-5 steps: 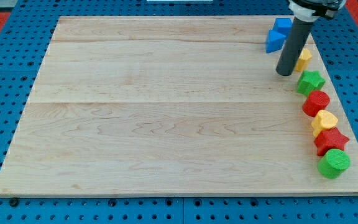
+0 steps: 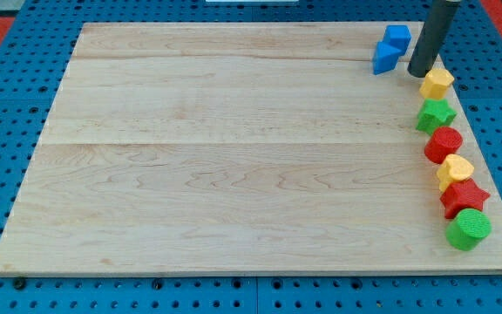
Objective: Push the yellow hexagon to the top of the green star
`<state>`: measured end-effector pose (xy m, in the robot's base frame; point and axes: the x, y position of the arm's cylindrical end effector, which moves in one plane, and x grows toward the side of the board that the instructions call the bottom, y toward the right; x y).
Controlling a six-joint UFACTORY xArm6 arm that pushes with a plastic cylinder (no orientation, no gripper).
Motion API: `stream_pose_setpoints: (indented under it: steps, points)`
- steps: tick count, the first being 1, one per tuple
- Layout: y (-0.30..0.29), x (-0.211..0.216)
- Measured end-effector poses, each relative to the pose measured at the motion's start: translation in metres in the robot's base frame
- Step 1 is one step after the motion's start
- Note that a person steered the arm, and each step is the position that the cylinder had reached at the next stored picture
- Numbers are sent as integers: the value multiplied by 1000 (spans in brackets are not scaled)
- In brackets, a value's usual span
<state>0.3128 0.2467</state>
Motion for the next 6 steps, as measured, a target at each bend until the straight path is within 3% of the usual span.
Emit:
stream_pose_setpoints:
  steps: [2, 4, 5, 6]
  points:
    - [30, -12]
    - [25, 21]
    - [37, -7]
    - [-8, 18]
